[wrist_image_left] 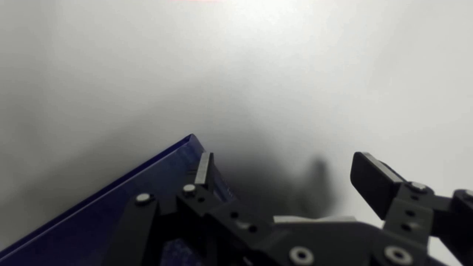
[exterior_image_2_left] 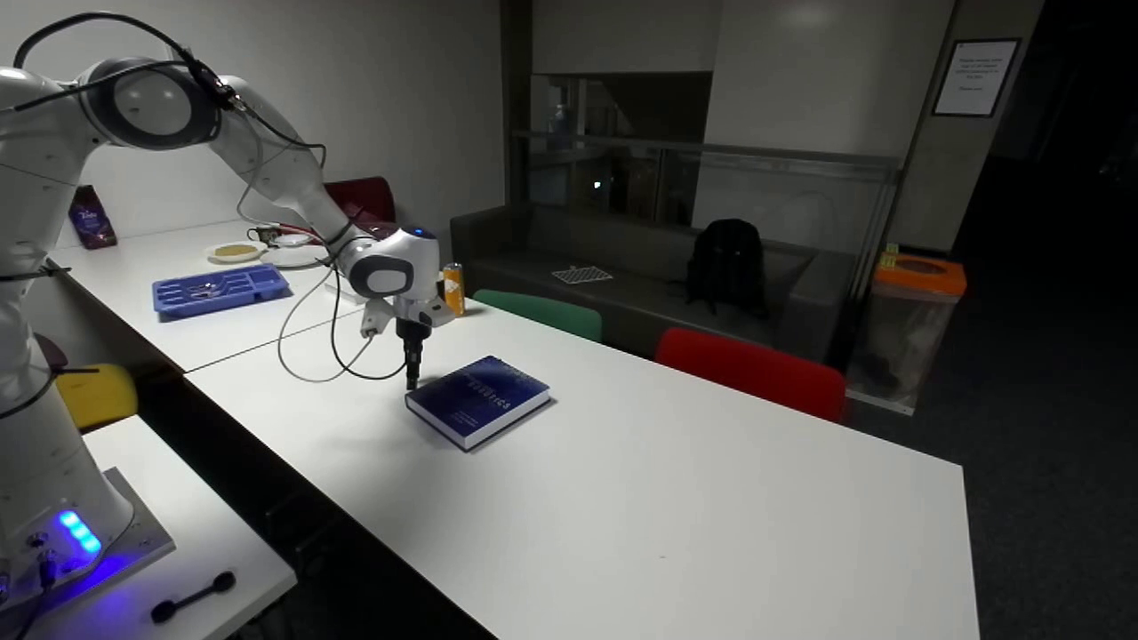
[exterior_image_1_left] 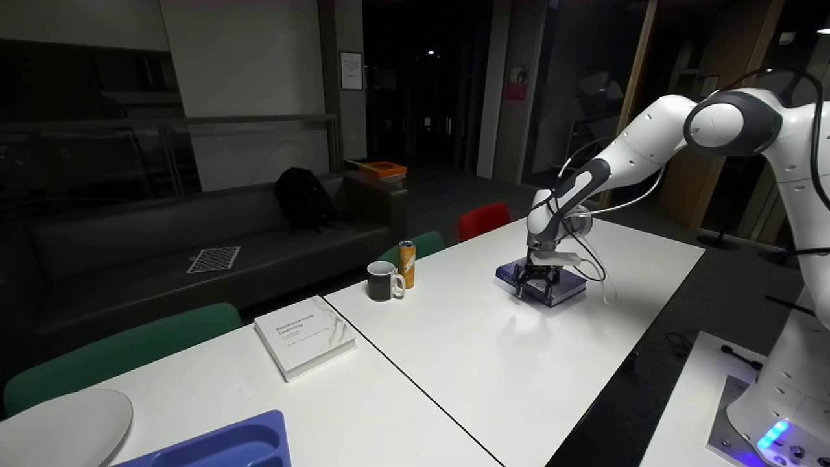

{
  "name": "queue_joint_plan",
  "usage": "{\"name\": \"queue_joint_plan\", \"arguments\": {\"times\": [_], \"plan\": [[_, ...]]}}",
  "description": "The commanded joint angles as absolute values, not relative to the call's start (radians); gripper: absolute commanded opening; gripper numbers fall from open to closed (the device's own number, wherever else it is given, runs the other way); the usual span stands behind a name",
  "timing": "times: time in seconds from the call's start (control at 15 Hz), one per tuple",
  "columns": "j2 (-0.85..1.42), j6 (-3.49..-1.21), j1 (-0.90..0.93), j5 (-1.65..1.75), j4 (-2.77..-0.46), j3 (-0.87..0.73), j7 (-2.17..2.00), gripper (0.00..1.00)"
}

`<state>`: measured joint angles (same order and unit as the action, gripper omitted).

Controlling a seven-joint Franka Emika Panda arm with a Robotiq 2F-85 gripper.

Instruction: Push the blue book to the right then open the book.

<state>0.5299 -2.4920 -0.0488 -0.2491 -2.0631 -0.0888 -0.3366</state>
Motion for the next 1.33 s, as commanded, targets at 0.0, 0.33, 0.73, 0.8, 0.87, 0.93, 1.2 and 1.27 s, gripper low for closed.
{"name": "queue_joint_plan", "arguments": {"times": [0.0,0.33,0.73,0.8,0.87,0.93,1.2,1.27], "plan": [[0.477,-2.477,-0.082,-0.274,-2.11,-0.074,-0.287,1.0],[0.488,-2.476,-0.082,-0.273,-2.105,-0.071,-0.288,1.0],[0.481,-2.473,-0.072,-0.269,-2.104,-0.071,-0.299,1.0],[0.48,-2.471,-0.07,-0.269,-2.103,-0.069,-0.299,1.0],[0.48,-2.47,-0.067,-0.268,-2.102,-0.068,-0.302,1.0],[0.48,-2.47,-0.064,-0.266,-2.101,-0.066,-0.304,1.0],[0.485,-2.465,-0.056,-0.263,-2.097,-0.056,-0.307,1.0],[0.488,-2.463,-0.056,-0.263,-2.095,-0.054,-0.306,1.0]]}}
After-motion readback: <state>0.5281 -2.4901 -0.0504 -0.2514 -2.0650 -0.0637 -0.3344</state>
